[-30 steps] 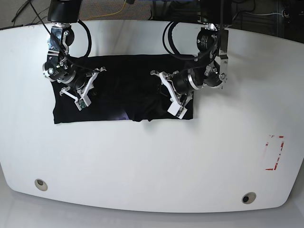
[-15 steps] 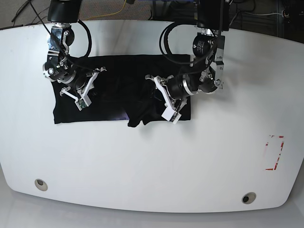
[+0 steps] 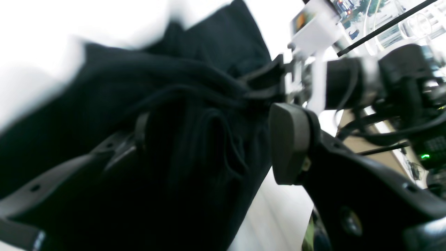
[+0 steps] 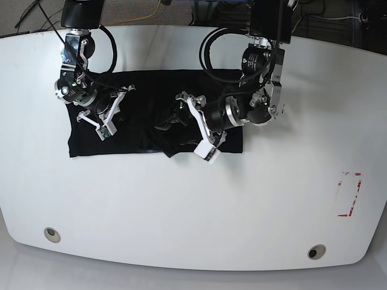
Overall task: Layout the t-shirt on the table in an organized manner, then fold the t-shirt properly
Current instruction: 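Open the left gripper and lift it off the folded flap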
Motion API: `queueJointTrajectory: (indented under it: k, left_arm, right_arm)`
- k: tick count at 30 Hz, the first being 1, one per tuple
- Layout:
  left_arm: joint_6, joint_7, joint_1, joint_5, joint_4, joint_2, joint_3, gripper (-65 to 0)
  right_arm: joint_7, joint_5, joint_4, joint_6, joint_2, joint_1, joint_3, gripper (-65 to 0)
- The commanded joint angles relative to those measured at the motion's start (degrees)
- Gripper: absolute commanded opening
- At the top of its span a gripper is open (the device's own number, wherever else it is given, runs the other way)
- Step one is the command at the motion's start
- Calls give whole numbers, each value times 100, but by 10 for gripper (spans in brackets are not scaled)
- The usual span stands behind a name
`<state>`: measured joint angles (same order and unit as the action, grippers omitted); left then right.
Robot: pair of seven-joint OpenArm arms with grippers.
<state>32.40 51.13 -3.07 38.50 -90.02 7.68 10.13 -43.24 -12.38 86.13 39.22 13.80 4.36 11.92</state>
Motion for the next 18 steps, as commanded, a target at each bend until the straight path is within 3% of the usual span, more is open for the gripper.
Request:
queueJointTrajectory:
  k: [1, 8, 18]
  left_arm:
    - [78, -107, -190, 567, -330, 71, 275, -248]
    - [78, -107, -383, 858, -611, -43, 653, -249]
    - [78, -186, -594, 480, -603, -641, -209, -250]
  right_arm:
    - [-392, 196, -63, 78, -4, 52, -45, -650]
    - [-392, 196, -63, 78, -4, 52, -45, -650]
    - [-392, 196, -63, 78, -4, 43, -45, -650]
